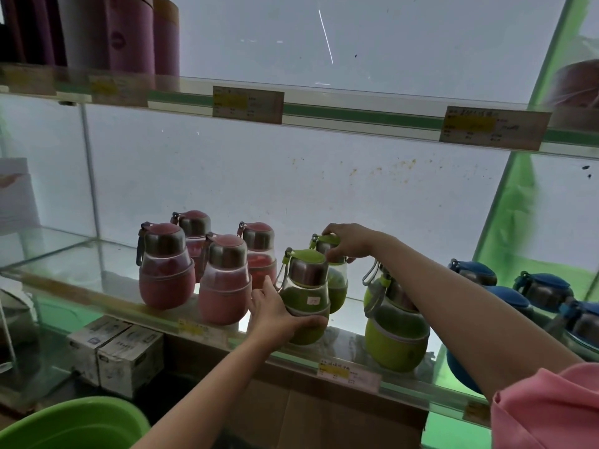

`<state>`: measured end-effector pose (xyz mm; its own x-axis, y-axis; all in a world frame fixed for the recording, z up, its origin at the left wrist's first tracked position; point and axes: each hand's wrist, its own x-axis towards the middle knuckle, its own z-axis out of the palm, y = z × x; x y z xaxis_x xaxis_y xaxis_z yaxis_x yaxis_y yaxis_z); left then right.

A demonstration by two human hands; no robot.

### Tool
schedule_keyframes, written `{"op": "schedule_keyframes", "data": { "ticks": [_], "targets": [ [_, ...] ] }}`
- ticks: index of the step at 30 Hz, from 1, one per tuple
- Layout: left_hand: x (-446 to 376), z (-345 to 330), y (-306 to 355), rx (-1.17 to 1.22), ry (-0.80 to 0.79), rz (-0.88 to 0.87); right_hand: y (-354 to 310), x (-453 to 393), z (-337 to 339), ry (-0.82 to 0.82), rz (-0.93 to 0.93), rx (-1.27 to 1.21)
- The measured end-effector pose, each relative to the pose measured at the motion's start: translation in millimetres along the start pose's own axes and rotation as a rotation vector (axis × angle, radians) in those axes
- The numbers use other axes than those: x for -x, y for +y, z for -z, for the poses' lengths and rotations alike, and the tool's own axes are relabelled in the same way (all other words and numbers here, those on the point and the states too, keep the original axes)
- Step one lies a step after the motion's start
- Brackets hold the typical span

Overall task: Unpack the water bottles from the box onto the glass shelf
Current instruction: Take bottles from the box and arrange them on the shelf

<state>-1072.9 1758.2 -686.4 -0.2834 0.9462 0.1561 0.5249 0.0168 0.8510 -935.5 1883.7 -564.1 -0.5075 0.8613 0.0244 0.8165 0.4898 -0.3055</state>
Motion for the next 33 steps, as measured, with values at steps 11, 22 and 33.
{"op": "schedule_keyframes", "data": {
  "ticks": [11, 22, 33],
  "targets": [
    [-16.5, 13.0, -18.6, 0.181, -0.223, -0.054, -5.1, -1.3, -8.1, 0.107, -0.013, -0.056],
    [-22.3, 20.6, -24.9, 0.267, -0.323, -0.063, -3.6, 6.8, -8.6, 0.087, -0.038, -0.118],
    [-19.4, 19.0, -28.7, 0.206, -0.290, -0.092, -5.1, -0.3, -16.4, 0.133, -0.043, -0.082]
  ]
}}
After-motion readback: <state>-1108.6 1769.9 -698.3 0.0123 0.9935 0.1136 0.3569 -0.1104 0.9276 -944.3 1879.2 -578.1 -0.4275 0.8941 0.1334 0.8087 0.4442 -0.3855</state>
